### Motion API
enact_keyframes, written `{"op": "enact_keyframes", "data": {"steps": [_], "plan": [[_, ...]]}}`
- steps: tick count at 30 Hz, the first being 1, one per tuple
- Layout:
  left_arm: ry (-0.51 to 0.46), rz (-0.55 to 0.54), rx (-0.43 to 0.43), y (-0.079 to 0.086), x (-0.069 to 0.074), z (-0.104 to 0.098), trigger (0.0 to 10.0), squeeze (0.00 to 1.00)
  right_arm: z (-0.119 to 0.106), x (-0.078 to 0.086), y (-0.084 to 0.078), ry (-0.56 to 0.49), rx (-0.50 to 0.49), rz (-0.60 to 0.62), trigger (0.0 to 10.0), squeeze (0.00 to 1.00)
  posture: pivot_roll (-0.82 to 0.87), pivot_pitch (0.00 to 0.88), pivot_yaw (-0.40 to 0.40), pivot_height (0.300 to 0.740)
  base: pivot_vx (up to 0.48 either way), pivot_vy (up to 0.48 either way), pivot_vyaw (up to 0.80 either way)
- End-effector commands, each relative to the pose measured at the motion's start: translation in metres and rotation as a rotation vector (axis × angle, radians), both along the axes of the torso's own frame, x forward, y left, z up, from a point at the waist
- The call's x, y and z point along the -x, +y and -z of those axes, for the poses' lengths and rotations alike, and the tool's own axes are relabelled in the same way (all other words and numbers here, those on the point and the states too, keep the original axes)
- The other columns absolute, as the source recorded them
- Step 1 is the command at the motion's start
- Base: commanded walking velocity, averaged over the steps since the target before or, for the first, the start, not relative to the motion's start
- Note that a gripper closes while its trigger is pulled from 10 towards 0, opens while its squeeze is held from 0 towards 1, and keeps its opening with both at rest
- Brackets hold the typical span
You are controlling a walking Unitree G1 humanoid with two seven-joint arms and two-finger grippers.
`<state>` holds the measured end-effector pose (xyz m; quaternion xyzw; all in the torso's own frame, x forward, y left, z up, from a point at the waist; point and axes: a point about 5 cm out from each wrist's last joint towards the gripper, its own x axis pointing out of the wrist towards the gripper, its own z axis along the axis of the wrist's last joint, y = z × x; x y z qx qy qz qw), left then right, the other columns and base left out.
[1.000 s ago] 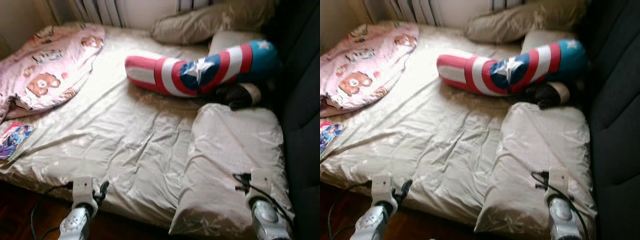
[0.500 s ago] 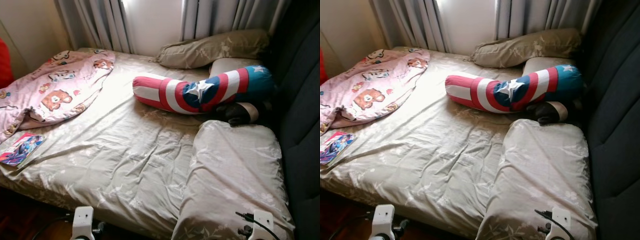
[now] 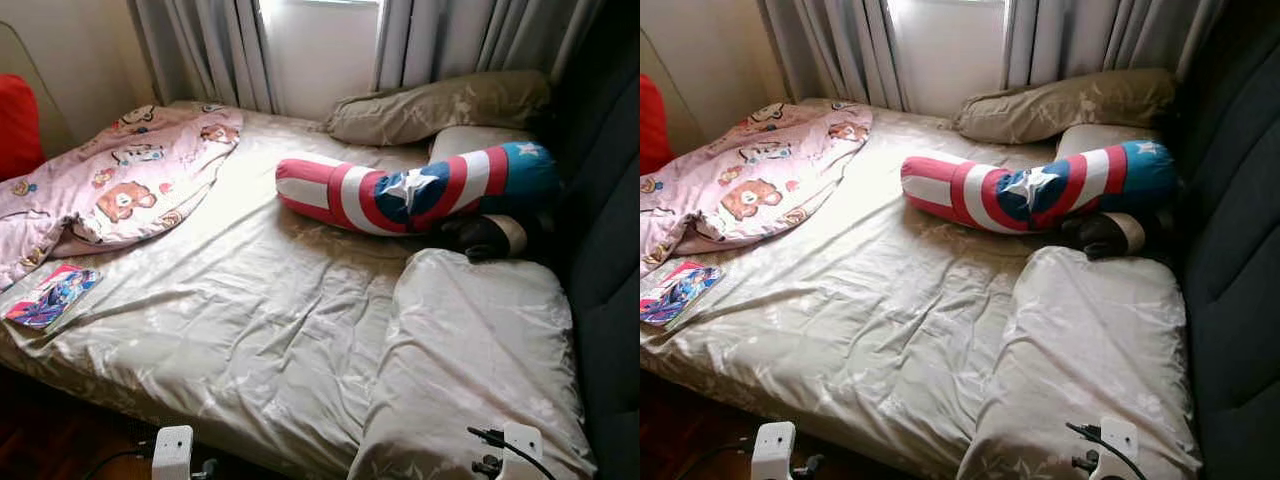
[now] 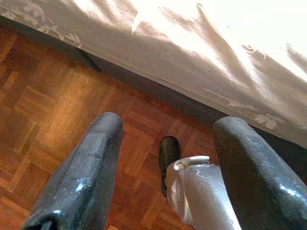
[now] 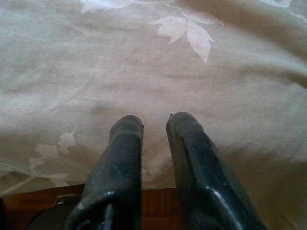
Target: Clean up the room
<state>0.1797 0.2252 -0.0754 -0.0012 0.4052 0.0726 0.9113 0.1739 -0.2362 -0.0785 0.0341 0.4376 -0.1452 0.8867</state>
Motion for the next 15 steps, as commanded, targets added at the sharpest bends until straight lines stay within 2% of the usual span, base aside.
{"op": "enact_keyframes", "data": {"steps": [1, 6, 15], "plan": [[0.046, -0.03, 0.005, 0.007, 0.011, 0.004, 10.0, 0.0, 0.0, -0.002, 0.002, 0.003, -0.014, 0.019, 10.0, 1.0, 0.06, 0.0, -0.033, 0.736, 0.0, 0.0, 0.0], [0.069, -0.05, -0.005, 0.02, 0.02, 0.005, 10.0, 0.0, 0.0, -0.003, 0.002, 0.002, -0.023, 0.029, 10.0, 1.0, 0.06, 0.0, -0.027, 0.736, 0.0, 0.0, 0.0], [0.082, -0.048, -0.022, 0.031, 0.025, 0.004, 10.0, 0.0, 0.001, -0.004, 0.007, 0.02, -0.024, 0.017, 10.0, 1.0, 0.04, 0.0, -0.02, 0.736, 0.0, 0.0, 0.0]]}}
